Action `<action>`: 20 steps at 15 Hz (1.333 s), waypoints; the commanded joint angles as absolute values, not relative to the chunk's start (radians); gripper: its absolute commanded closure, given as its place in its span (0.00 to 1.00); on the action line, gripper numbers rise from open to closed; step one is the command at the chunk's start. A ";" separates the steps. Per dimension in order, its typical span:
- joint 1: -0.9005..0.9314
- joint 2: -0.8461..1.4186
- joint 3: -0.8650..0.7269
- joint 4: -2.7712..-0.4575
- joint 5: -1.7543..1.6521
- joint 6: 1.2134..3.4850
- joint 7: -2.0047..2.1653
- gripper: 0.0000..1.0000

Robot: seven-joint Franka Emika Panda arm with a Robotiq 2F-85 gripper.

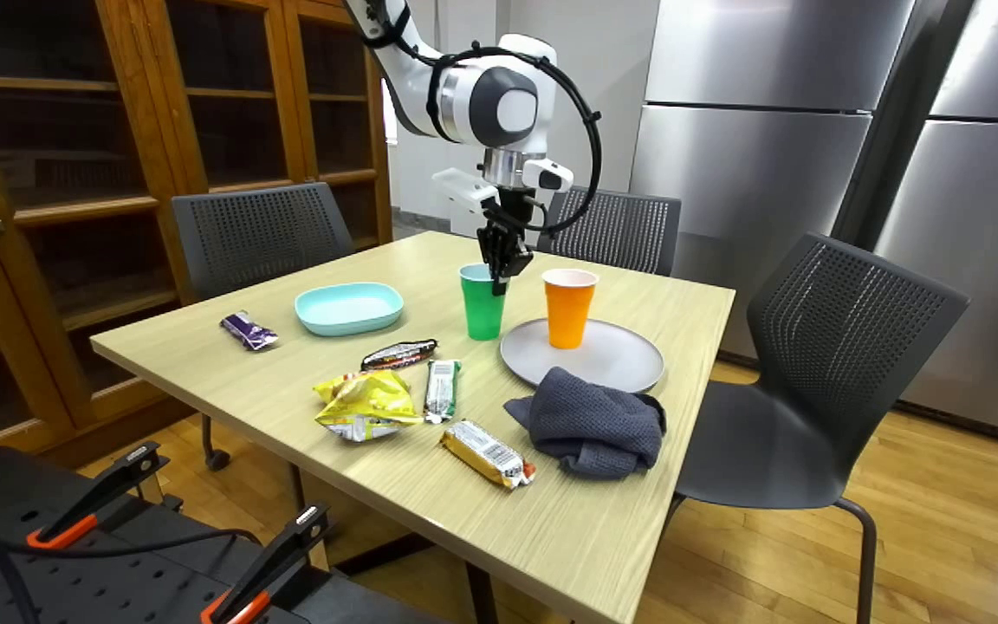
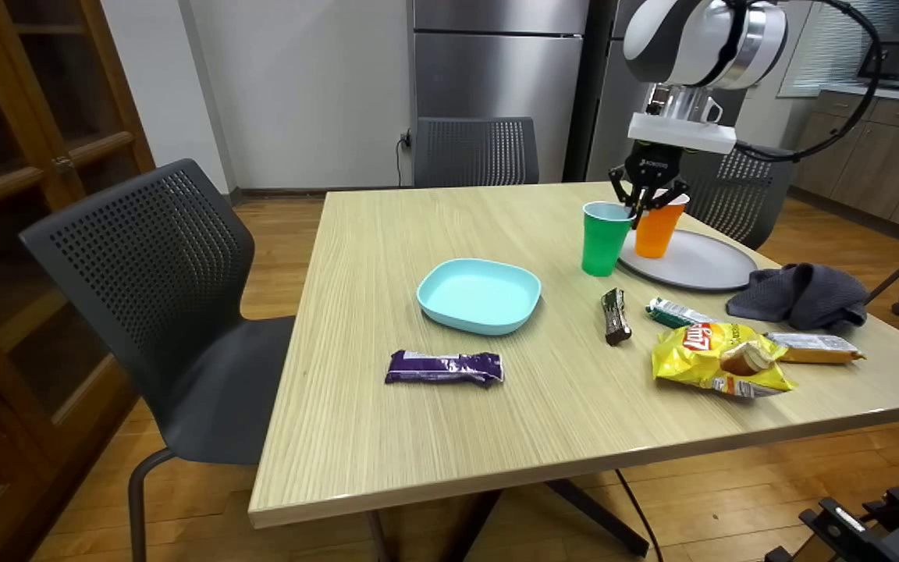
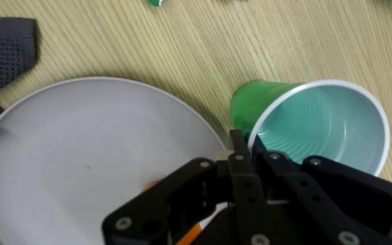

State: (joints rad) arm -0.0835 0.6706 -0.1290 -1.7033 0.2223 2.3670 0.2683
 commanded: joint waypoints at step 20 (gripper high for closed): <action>-0.140 0.548 -0.074 -1.740 0.307 2.388 0.224 0.99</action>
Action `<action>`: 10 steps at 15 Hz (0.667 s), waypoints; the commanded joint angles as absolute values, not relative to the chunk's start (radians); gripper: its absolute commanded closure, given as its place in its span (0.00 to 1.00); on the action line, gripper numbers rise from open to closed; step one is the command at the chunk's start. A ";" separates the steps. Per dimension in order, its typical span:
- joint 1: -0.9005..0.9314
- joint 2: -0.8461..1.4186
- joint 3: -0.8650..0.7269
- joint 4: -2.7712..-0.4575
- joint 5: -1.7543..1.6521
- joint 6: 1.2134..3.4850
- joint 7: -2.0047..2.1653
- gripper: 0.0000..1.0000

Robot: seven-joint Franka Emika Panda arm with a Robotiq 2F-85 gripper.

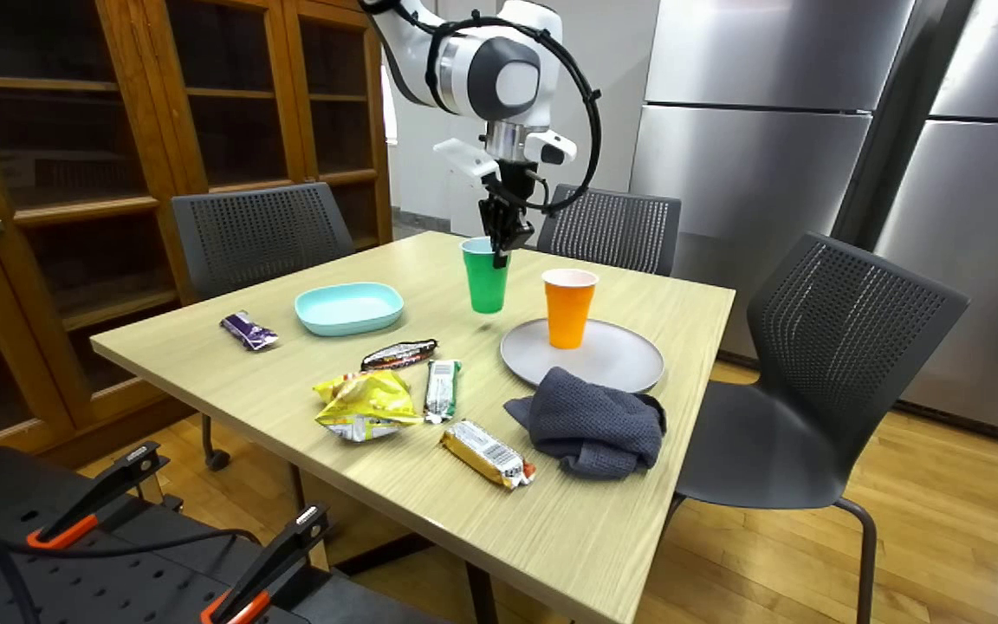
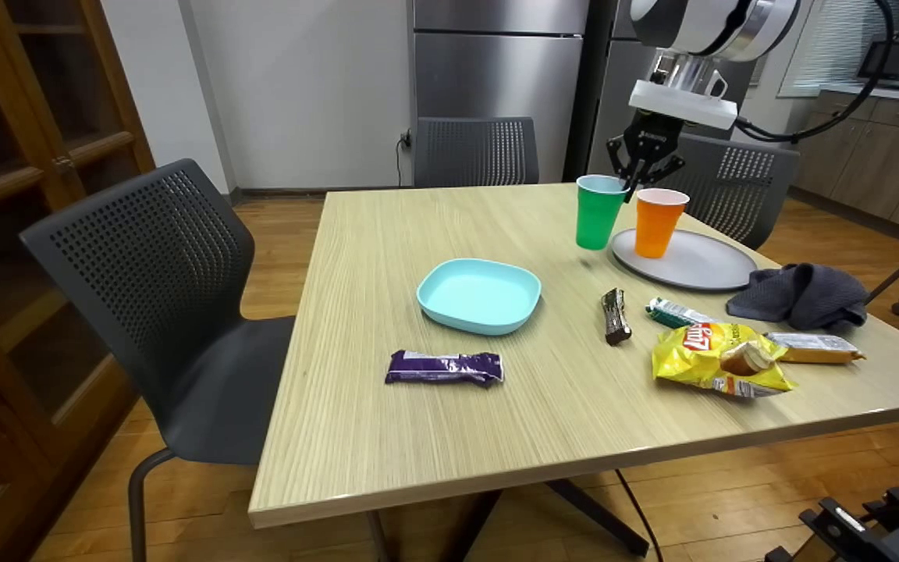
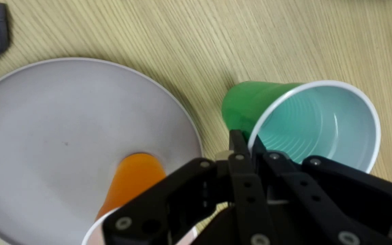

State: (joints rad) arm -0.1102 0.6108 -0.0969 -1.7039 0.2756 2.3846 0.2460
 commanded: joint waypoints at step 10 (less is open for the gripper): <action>-0.180 0.460 -0.075 -1.715 0.395 2.357 0.219 0.99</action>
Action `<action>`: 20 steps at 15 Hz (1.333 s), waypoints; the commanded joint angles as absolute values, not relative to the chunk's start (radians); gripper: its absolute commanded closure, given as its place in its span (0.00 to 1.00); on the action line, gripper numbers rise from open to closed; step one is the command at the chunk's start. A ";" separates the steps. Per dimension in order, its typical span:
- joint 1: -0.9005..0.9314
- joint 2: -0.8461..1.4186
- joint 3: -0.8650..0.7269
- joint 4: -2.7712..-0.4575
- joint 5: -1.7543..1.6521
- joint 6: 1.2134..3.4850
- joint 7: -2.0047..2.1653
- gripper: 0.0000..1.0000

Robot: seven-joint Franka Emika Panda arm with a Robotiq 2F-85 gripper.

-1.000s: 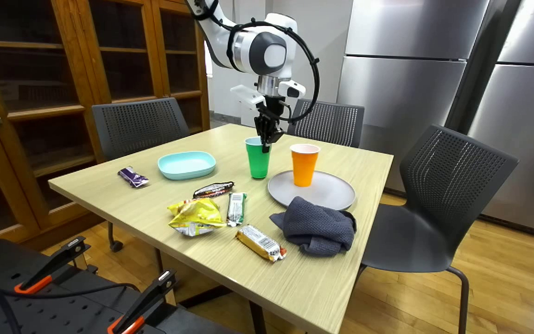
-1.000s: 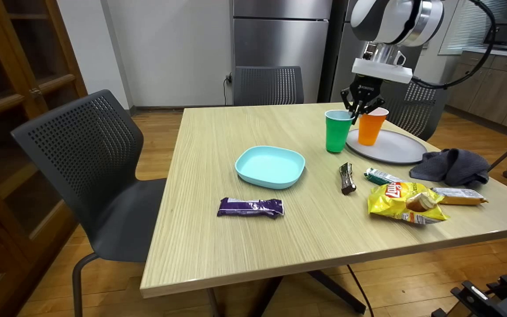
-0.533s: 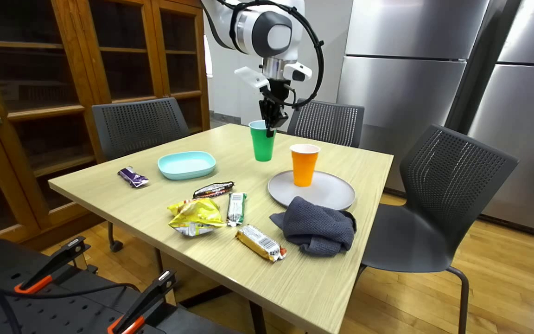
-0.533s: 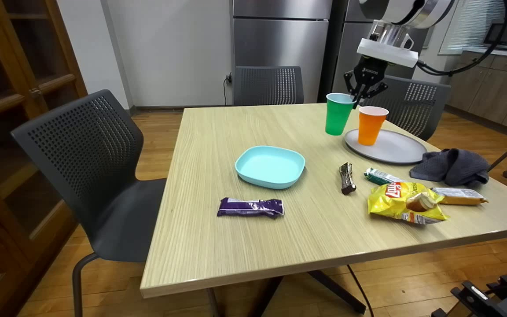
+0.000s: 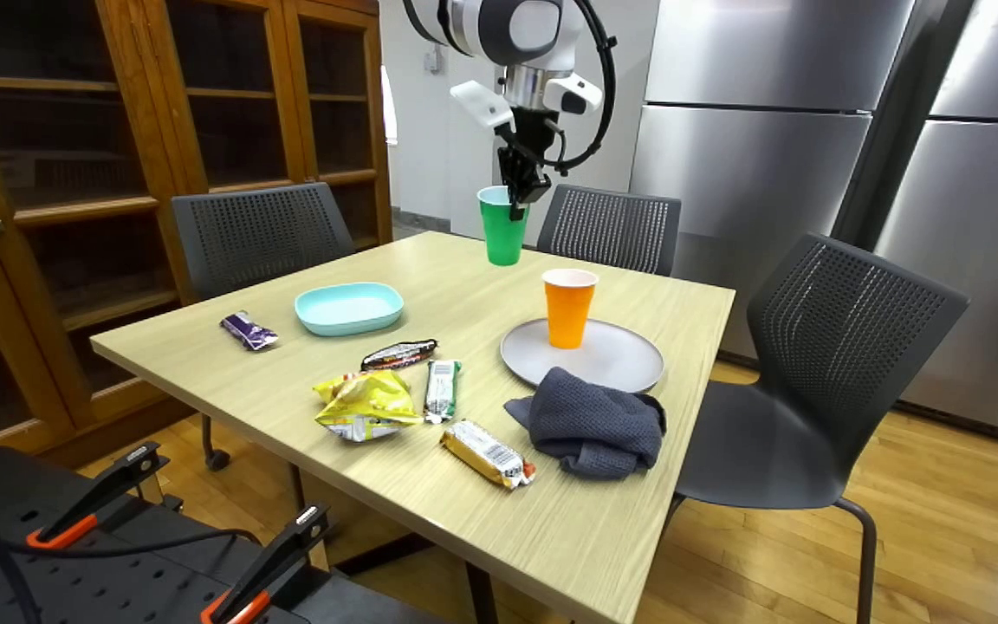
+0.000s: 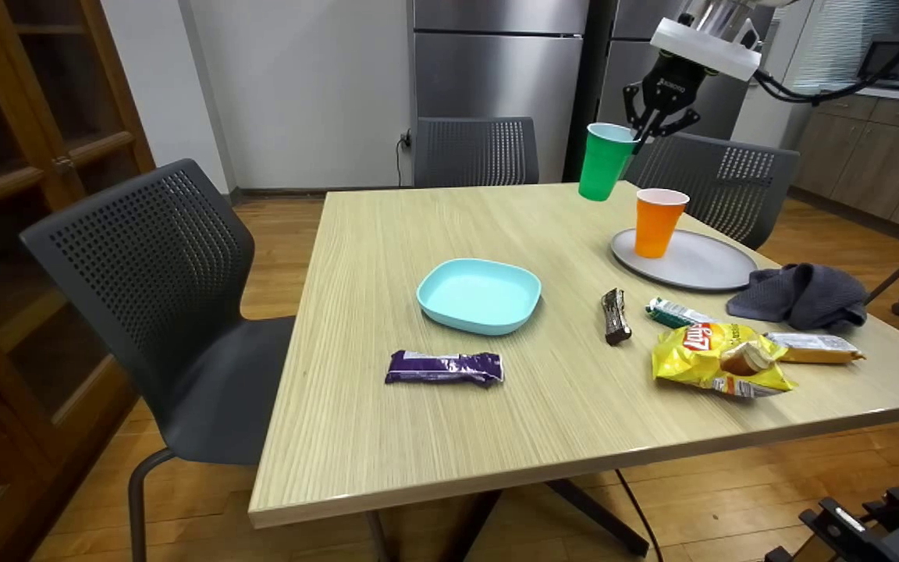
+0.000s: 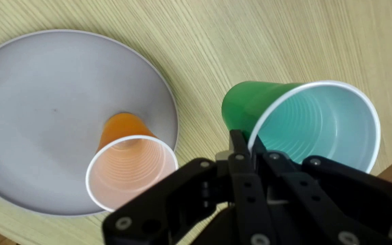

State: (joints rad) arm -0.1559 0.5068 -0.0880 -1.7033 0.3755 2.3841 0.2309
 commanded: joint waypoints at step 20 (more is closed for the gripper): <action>-0.283 0.397 -0.198 -1.692 0.433 2.364 0.377 0.99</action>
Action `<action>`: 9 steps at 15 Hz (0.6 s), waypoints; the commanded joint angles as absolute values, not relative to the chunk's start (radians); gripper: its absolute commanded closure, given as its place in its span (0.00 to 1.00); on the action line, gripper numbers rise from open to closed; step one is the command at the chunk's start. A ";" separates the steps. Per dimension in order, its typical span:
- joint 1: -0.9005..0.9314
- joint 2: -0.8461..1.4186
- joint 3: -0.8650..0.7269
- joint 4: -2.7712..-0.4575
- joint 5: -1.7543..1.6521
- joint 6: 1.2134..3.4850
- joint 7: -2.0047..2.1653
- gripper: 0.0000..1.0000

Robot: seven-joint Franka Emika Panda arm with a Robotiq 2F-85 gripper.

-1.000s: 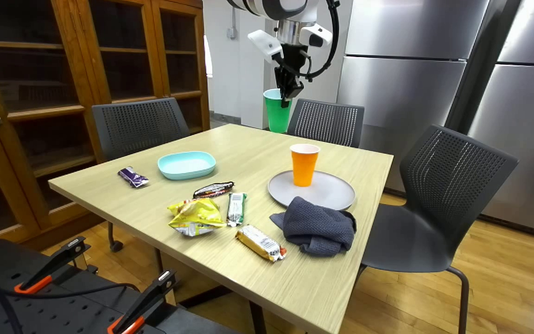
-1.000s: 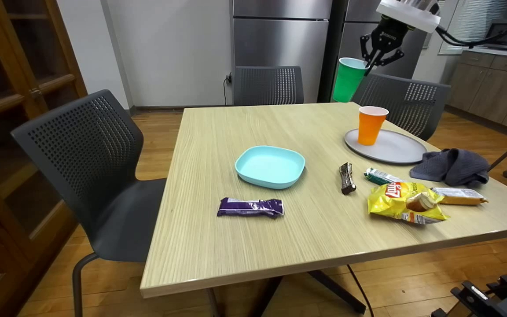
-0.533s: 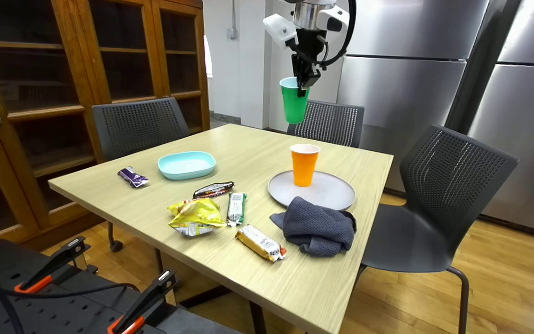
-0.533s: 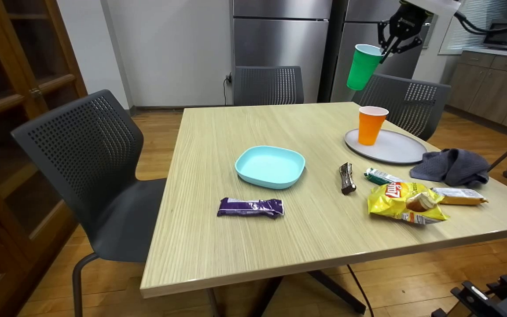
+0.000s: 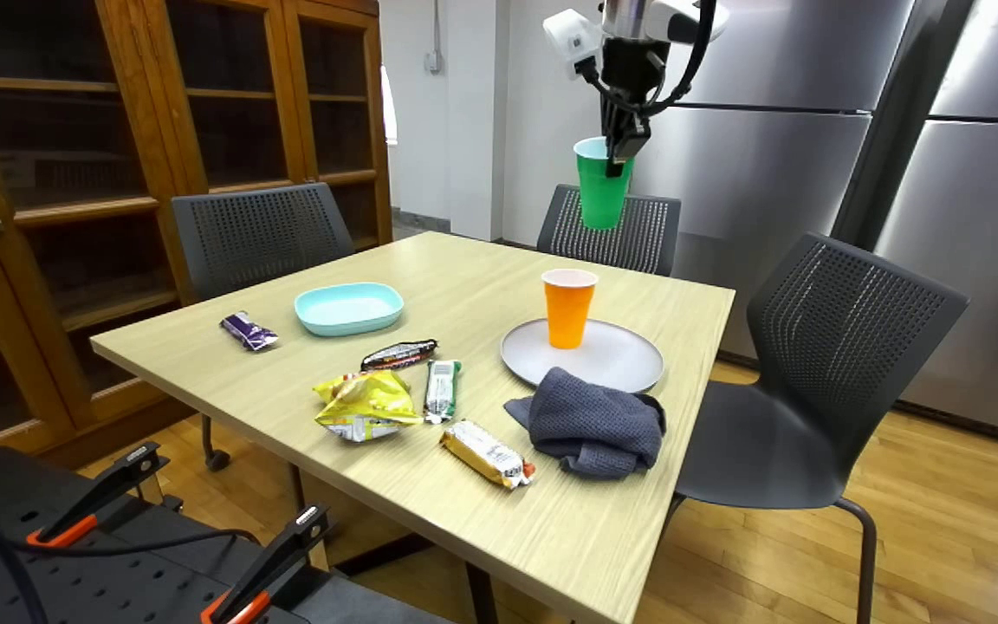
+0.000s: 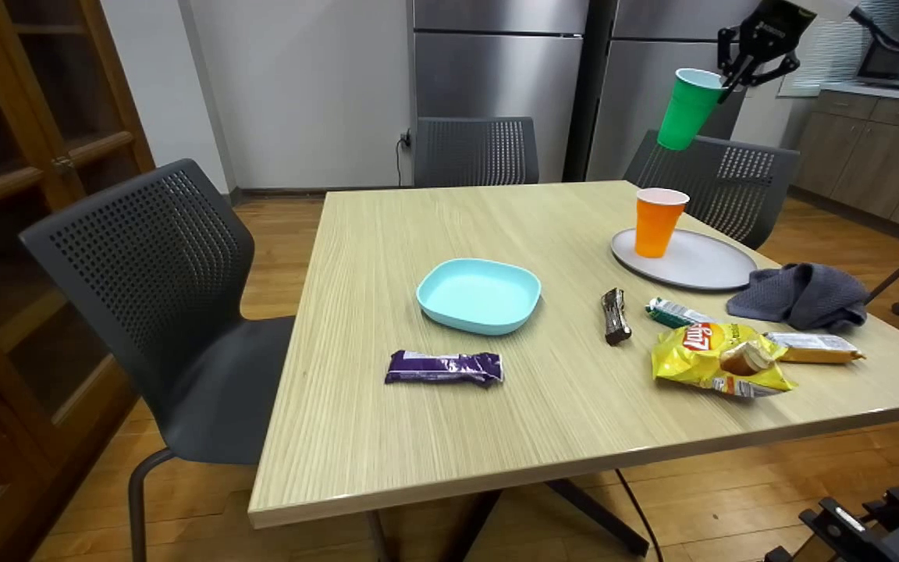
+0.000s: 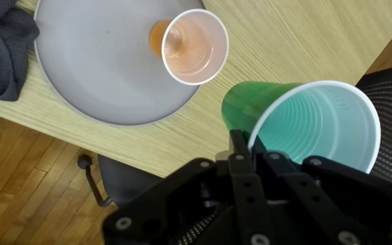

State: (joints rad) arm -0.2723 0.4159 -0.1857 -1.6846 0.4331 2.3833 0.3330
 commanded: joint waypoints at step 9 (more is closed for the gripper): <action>-0.268 0.487 -0.253 -1.685 0.361 2.343 0.510 0.99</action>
State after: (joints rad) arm -0.2817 0.4610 -0.2328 -1.7001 0.3969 2.3703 0.4279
